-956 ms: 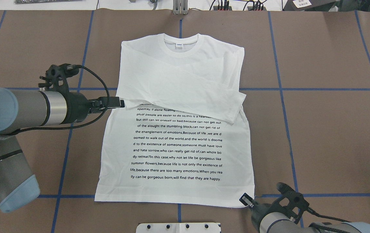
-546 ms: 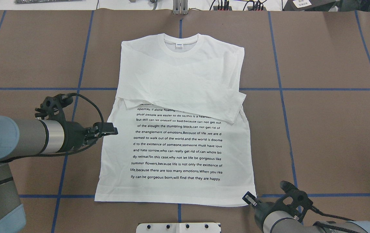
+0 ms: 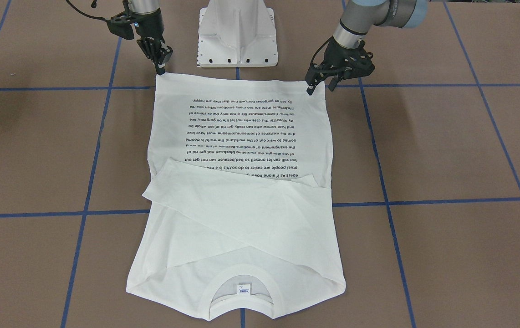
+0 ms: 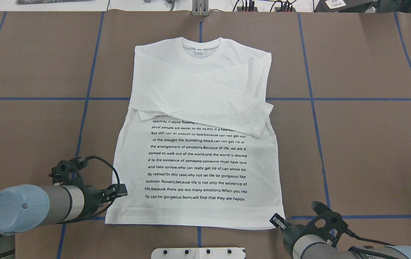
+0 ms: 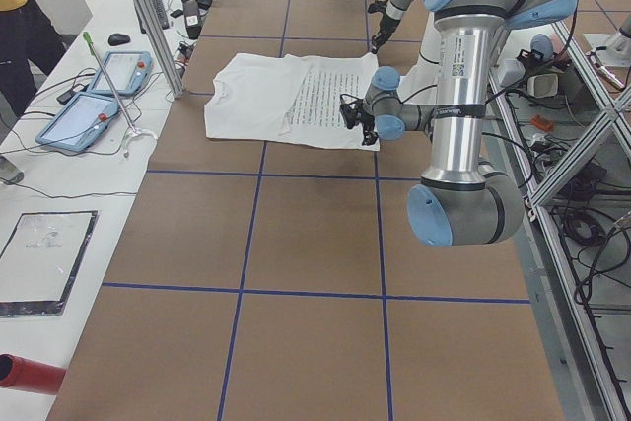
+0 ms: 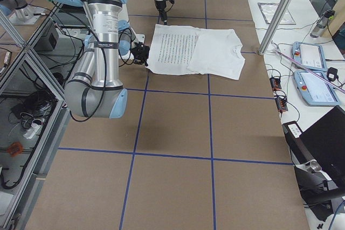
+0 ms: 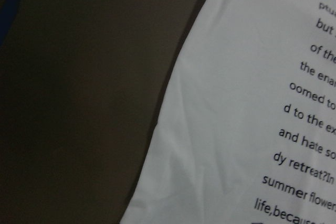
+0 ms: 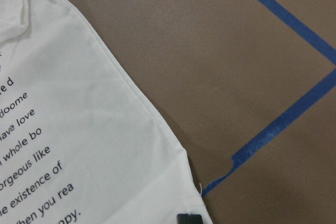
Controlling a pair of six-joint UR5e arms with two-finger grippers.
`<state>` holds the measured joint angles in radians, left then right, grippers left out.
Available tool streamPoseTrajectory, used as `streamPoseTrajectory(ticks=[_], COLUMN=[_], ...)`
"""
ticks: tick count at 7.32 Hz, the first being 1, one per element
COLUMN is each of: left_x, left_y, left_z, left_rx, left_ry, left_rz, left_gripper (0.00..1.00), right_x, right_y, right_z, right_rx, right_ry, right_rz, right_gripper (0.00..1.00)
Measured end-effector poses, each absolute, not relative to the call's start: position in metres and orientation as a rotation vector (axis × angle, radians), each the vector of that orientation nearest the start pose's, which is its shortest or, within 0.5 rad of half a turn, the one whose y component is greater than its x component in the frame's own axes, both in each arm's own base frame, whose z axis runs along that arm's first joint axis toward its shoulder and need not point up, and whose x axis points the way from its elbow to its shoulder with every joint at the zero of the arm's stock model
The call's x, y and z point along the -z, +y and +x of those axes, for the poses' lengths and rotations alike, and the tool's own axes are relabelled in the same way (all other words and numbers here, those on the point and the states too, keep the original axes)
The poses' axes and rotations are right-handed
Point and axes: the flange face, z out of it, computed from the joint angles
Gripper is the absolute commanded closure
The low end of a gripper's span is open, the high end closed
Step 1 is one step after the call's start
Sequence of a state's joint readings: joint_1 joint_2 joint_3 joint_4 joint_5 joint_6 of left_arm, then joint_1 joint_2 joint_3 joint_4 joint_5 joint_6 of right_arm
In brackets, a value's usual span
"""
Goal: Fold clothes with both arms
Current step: 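Move both grippers down to the hem corners nearest the robot, then grasp both hem corners with the left and right grippers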
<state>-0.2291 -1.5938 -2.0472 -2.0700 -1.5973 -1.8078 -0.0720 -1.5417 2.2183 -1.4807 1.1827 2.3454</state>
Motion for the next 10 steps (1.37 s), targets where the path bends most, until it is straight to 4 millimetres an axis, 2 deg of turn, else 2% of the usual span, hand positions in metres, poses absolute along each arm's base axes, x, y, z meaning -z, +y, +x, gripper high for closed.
streamPoseTrajectory(ticks=[3, 7, 8, 9, 10], left_x=[-0.382, -0.384, -0.386, -0.387, -0.388], left_y=[-0.217, -0.205, -0.202, -0.2, -0.199], left_z=[0.457, 0.463, 0.464, 0.466, 0.467], left_rx=[0.385, 0.361, 0.358, 0.355, 0.354], left_ry=[0.975, 0.968, 0.965, 0.961, 0.959], left_rz=[-0.042, -0.057, -0.06, -0.064, -0.066], left_gripper=[0.28, 0.33, 0.38, 0.58, 1.0], right_x=[-0.339, -0.34, -0.34, -0.34, -0.34], right_y=[-0.137, -0.136, -0.136, -0.136, -0.136], right_z=[-0.465, -0.466, -0.466, -0.466, -0.466], right_rx=[-0.807, -0.805, -0.804, -0.804, -0.804], right_ry=[-0.864, -0.862, -0.862, -0.862, -0.862], right_rz=[0.027, 0.027, 0.026, 0.026, 0.026], right_gripper=[1.0, 1.0, 1.0, 1.0, 1.0])
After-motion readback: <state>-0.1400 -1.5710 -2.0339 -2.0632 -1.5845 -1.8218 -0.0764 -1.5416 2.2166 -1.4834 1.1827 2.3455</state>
